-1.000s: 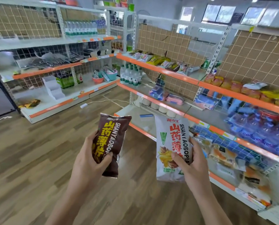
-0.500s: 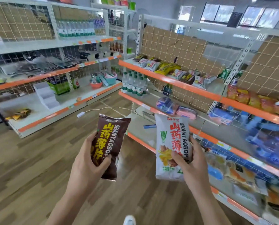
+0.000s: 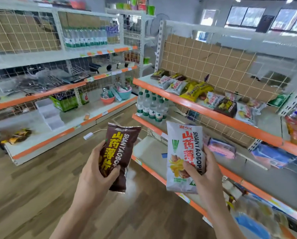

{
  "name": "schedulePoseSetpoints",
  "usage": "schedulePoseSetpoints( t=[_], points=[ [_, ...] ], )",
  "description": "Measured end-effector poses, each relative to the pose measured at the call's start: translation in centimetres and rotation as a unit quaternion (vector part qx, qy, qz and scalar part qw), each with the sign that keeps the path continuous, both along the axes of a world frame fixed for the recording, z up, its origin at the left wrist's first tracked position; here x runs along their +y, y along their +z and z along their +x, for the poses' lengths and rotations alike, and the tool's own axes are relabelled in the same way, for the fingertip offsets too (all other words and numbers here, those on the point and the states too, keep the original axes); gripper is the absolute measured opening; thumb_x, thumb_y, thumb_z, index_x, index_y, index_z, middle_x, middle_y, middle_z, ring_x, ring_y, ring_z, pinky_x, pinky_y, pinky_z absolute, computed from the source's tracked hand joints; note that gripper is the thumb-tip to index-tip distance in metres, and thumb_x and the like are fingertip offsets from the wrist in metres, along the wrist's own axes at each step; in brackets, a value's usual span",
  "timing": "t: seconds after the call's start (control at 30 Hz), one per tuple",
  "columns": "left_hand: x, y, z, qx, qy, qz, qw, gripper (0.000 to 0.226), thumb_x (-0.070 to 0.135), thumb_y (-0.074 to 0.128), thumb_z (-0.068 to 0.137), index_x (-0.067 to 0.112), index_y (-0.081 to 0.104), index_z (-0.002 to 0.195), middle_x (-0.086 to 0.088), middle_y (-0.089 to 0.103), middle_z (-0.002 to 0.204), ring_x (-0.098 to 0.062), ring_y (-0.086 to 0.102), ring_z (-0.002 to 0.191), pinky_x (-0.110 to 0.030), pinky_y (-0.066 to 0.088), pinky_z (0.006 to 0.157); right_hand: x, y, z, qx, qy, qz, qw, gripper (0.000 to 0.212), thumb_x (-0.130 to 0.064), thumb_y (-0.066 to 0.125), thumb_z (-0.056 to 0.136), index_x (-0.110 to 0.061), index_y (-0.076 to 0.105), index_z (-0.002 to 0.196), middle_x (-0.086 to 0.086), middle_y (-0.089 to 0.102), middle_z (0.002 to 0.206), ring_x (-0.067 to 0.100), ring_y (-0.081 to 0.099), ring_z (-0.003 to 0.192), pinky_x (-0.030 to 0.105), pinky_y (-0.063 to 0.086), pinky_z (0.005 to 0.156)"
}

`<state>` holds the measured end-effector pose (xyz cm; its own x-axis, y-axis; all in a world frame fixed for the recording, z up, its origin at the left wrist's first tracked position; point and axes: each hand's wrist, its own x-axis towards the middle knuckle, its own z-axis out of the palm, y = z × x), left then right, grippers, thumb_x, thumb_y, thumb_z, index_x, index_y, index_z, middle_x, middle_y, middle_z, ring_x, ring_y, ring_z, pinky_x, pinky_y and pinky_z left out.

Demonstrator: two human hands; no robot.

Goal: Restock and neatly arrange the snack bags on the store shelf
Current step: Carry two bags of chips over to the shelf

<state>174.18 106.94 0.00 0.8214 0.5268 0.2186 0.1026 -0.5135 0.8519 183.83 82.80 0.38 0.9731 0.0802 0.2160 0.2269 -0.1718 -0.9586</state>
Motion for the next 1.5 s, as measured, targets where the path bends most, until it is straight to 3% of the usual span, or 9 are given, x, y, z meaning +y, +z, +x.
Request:
schedulePoseSetpoints(
  t=[0.23, 0.4, 0.7, 0.77, 1.07, 1.2, 1.3, 1.43, 1.5],
  points=[
    [5.5, -0.7, 10.5, 0.013, 0.000, 0.002, 1.000, 0.070, 0.016, 0.070, 0.077, 0.039, 0.035, 0.132, 0.015, 0.056, 0.106, 0.009, 0.052, 0.087, -0.011, 0.037, 0.065, 5.3, -1.2, 9.9, 0.010, -0.008, -0.015, 1.000, 0.062, -0.021, 0.076, 0.075, -0.020, 0.045, 0.129, -0.001, 0.062, 0.110, 0.010, 0.063, 0.097, 0.020, 0.055, 0.072],
    [10.6, -0.6, 19.5, 0.011, -0.031, 0.011, 0.999, 0.069, 0.019, 0.070, 0.077, 0.035, 0.035, 0.134, 0.015, 0.054, 0.105, -0.007, 0.055, 0.089, -0.015, 0.038, 0.065, 9.7, -1.2, 17.6, 0.012, -0.042, -0.012, 0.999, 0.071, -0.028, 0.076, 0.075, -0.018, 0.041, 0.136, 0.001, 0.060, 0.115, 0.012, 0.061, 0.101, 0.017, 0.054, 0.075],
    [17.1, -0.2, 33.2, 0.023, -0.087, 0.002, 0.996, 0.067, 0.021, 0.068, 0.078, 0.041, 0.033, 0.131, 0.018, 0.056, 0.104, -0.002, 0.058, 0.089, -0.023, 0.044, 0.064, 15.8, -0.7, 28.6, 0.004, -0.099, -0.043, 0.994, 0.050, -0.013, 0.072, 0.077, -0.039, 0.044, 0.110, -0.015, 0.060, 0.099, -0.013, 0.059, 0.080, 0.007, 0.048, 0.062],
    [17.9, -0.6, 36.1, 0.030, -0.096, 0.002, 0.995, 0.068, 0.021, 0.069, 0.077, 0.040, 0.033, 0.132, 0.015, 0.057, 0.105, -0.003, 0.058, 0.090, -0.022, 0.044, 0.065, 16.6, -1.0, 31.1, 0.010, -0.110, -0.047, 0.993, 0.048, -0.013, 0.072, 0.077, -0.043, 0.045, 0.103, -0.013, 0.061, 0.100, -0.009, 0.061, 0.083, 0.011, 0.050, 0.064],
    [20.2, -1.7, 51.2, 0.046, -0.133, 0.011, 0.990, 0.073, 0.018, 0.070, 0.077, 0.032, 0.032, 0.139, 0.009, 0.056, 0.113, 0.002, 0.055, 0.088, -0.011, 0.039, 0.064, 18.2, -2.5, 45.8, 0.014, -0.129, -0.012, 0.991, 0.063, -0.018, 0.073, 0.077, -0.021, 0.043, 0.132, -0.003, 0.064, 0.111, 0.014, 0.064, 0.096, 0.036, 0.056, 0.079],
    [20.1, -0.9, 58.1, 0.031, -0.152, 0.023, 0.988, 0.070, 0.016, 0.071, 0.076, 0.030, 0.036, 0.136, 0.025, 0.053, 0.101, 0.014, 0.053, 0.085, -0.004, 0.037, 0.064, 18.3, -2.1, 52.3, 0.009, -0.141, -0.005, 0.990, 0.064, -0.004, 0.070, 0.078, -0.019, 0.041, 0.133, -0.004, 0.061, 0.108, -0.010, 0.062, 0.082, 0.007, 0.049, 0.063],
    [19.9, -0.5, 62.7, 0.019, -0.166, 0.025, 0.986, 0.070, 0.027, 0.069, 0.072, 0.036, 0.035, 0.133, 0.030, 0.051, 0.099, 0.018, 0.050, 0.087, -0.002, 0.037, 0.069, 18.2, -2.0, 56.5, 0.011, -0.144, -0.019, 0.989, 0.061, -0.005, 0.070, 0.078, -0.017, 0.042, 0.131, -0.002, 0.064, 0.104, -0.004, 0.064, 0.079, 0.012, 0.051, 0.063],
    [19.8, -0.7, 67.8, 0.032, -0.188, 0.030, 0.981, 0.073, 0.035, 0.062, 0.067, 0.034, 0.035, 0.135, 0.014, 0.056, 0.107, -0.007, 0.056, 0.092, -0.014, 0.039, 0.073, 17.9, -2.0, 60.0, 0.014, -0.160, -0.045, 0.986, 0.057, -0.015, 0.072, 0.078, -0.028, 0.042, 0.125, -0.011, 0.064, 0.102, 0.000, 0.065, 0.083, 0.019, 0.054, 0.067],
    [19.5, -0.6, 70.0, 0.038, -0.199, 0.036, 0.979, 0.071, 0.031, 0.067, 0.071, 0.031, 0.036, 0.134, 0.018, 0.056, 0.102, 0.001, 0.055, 0.085, -0.007, 0.038, 0.069, 18.0, -1.8, 61.1, 0.019, -0.171, -0.049, 0.984, 0.057, -0.017, 0.071, 0.079, -0.034, 0.040, 0.124, -0.014, 0.063, 0.100, 0.001, 0.065, 0.082, 0.018, 0.055, 0.065]
  ],
)
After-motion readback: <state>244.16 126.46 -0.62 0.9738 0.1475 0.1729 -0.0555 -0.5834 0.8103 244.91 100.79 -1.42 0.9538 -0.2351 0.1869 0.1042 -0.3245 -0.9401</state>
